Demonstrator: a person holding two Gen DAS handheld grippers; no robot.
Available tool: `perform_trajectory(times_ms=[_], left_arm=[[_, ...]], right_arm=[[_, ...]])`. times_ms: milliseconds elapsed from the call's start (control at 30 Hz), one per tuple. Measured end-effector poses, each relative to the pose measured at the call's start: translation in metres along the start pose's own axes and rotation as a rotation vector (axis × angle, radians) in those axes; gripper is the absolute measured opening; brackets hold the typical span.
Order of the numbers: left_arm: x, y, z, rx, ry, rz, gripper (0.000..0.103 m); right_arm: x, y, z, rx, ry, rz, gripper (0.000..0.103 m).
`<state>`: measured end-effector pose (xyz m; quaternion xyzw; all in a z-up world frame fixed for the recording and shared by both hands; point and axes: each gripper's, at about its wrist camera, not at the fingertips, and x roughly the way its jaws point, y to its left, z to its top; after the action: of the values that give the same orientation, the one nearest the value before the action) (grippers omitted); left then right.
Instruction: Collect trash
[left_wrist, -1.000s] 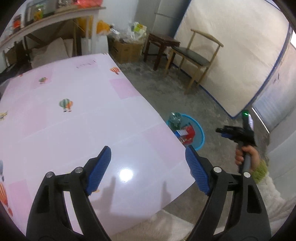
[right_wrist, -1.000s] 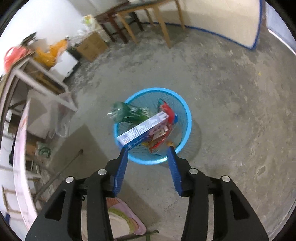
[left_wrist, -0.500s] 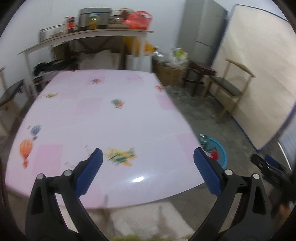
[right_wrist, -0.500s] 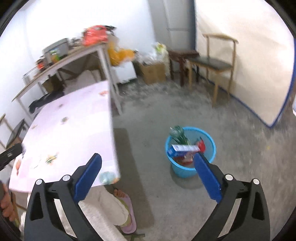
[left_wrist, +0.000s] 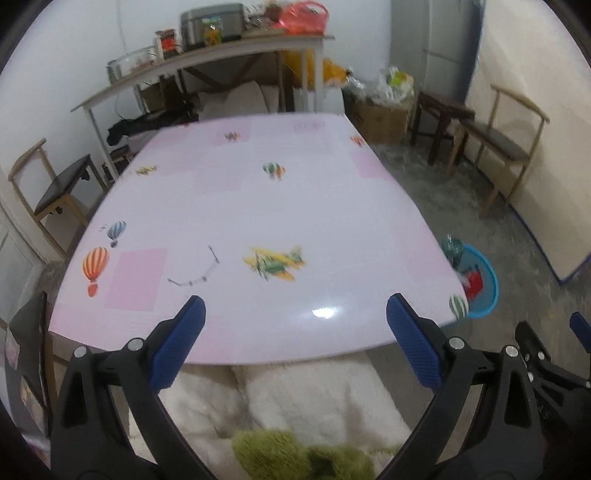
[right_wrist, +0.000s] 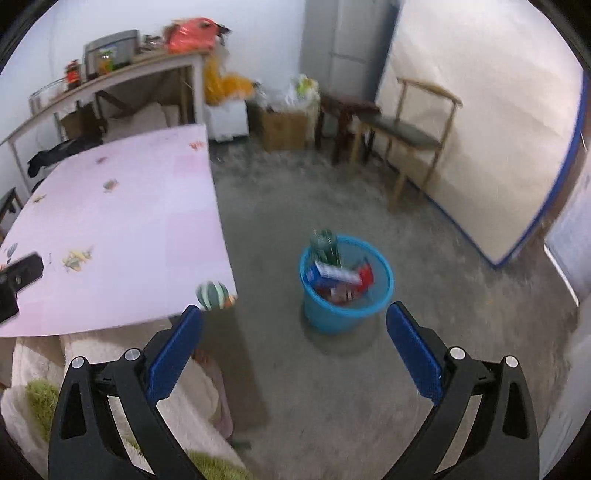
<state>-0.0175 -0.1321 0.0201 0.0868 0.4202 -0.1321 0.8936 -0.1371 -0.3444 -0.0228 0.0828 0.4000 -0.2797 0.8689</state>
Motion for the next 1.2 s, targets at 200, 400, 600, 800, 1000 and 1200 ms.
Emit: perform_trajectory(times_ms=[200,400,600,800,1000,1200], left_arm=[[0.0,-0.009,-0.009,0.03,0.023,0.002,0.094],[0.001,-0.008,-0.01,0.044,0.031,0.032,0.094],[0.002,-0.007,-0.011,0.047,0.037,0.035,0.094],[0.003,-0.006,-0.012,0.057,0.043,0.021,0.094],[0.003,-0.005,-0.012,0.057,0.042,0.014,0.094],[0.001,-0.006,-0.011,0.056,0.039,-0.006,0.094]], right_arm=[[0.001,-0.013,-0.012,0.015,0.019,-0.043,0.097],[0.004,-0.017,-0.012,-0.047,0.019,-0.036,0.097],[0.003,-0.016,-0.009,-0.071,0.015,-0.04,0.097],[0.004,-0.015,-0.009,-0.079,0.017,-0.032,0.097],[0.005,-0.012,-0.01,-0.083,0.029,-0.019,0.097],[0.005,-0.011,-0.009,-0.083,0.027,-0.016,0.097]])
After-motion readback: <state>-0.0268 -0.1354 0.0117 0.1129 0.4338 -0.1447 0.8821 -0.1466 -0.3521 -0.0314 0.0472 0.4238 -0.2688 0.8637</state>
